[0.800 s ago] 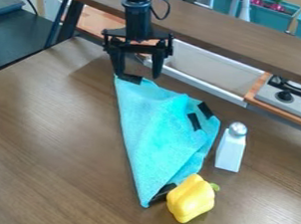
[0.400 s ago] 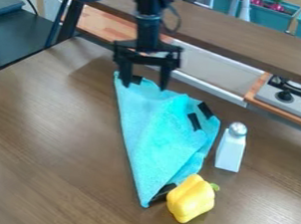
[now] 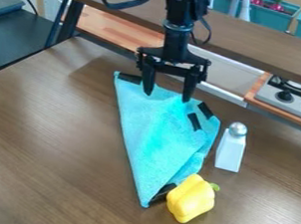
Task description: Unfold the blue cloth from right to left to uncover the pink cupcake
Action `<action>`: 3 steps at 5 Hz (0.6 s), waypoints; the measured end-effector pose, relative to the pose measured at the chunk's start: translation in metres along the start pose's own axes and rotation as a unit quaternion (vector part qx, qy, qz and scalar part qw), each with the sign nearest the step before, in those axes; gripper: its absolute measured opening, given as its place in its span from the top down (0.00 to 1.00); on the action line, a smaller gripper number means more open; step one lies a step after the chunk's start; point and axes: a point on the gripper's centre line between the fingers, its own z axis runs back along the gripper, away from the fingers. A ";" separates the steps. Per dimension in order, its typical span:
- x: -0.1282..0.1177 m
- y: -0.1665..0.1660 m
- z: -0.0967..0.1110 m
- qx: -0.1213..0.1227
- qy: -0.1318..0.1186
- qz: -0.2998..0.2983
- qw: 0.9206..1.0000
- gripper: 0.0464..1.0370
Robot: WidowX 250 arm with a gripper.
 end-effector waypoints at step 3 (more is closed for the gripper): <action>0.019 -0.022 -0.012 0.033 -0.116 0.115 0.986 0.04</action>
